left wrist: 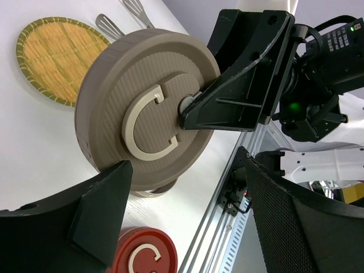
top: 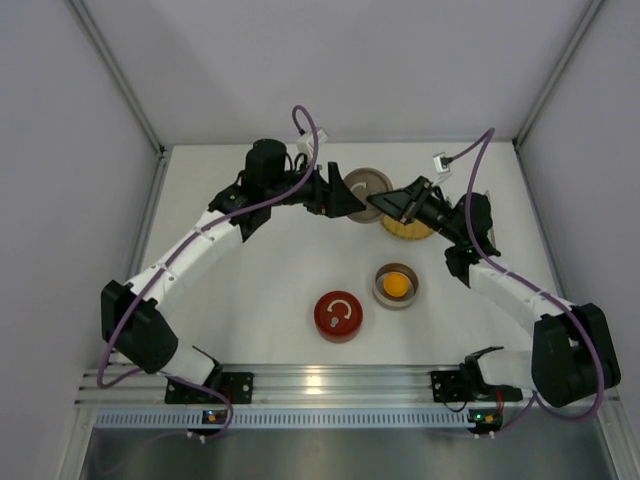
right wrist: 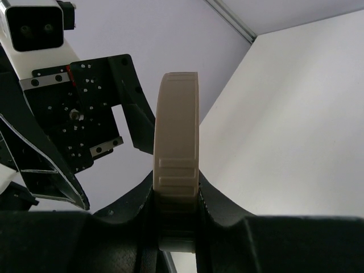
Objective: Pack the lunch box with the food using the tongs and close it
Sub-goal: Pick up the box lid from the center of the board.
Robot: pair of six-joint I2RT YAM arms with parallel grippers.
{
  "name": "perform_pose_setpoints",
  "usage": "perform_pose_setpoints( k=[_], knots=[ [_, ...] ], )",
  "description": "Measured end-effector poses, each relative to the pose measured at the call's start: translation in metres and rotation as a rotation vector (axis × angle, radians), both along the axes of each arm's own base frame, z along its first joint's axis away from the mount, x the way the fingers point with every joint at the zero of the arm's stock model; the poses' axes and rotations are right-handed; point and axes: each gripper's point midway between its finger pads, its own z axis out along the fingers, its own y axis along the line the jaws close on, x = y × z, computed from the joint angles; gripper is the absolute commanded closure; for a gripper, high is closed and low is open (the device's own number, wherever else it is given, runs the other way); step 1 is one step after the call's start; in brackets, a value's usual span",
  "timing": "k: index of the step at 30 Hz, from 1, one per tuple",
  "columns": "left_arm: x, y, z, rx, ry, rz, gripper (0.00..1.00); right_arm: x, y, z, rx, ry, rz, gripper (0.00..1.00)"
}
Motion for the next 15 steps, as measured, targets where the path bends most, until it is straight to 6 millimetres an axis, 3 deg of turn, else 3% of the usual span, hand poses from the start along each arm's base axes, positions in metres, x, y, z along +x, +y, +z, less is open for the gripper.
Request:
perform_pose_setpoints(
  k=[10,15],
  knots=[
    [0.005,-0.007,-0.015,0.017,0.035,0.0,0.14,-0.002,0.004,-0.004,-0.039,-0.04,0.006,1.0],
    [0.007,-0.01,-0.019,-0.002,0.062,-0.015,0.31,-0.001,0.004,-0.004,-0.049,-0.058,-0.001,1.0]
  ],
)
